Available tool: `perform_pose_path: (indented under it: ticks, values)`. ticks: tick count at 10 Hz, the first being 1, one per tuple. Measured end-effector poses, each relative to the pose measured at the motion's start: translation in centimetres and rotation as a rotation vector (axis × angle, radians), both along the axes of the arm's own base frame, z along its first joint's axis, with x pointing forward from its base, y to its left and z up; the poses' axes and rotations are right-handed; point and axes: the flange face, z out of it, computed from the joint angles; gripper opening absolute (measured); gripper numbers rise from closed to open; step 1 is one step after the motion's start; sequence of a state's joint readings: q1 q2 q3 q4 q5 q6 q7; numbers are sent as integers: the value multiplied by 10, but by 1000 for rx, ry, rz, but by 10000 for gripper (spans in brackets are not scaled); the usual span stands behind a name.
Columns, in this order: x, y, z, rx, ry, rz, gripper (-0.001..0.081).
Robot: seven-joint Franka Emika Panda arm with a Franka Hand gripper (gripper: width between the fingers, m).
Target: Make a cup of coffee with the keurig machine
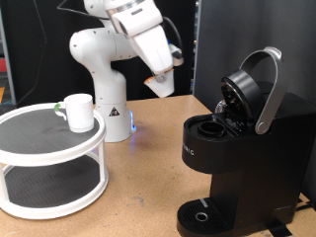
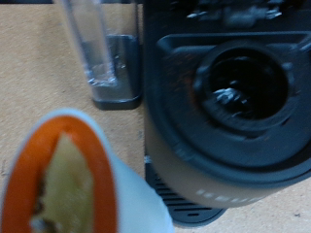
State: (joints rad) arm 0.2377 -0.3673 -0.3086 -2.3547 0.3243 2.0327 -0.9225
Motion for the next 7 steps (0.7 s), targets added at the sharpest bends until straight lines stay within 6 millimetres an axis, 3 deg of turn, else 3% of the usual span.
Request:
perform_pose_path:
  ticks: [4, 7]
  values:
    - [37, 30, 6, 23, -48, -17, 95]
    - [42, 38, 7, 18, -54, -3, 95]
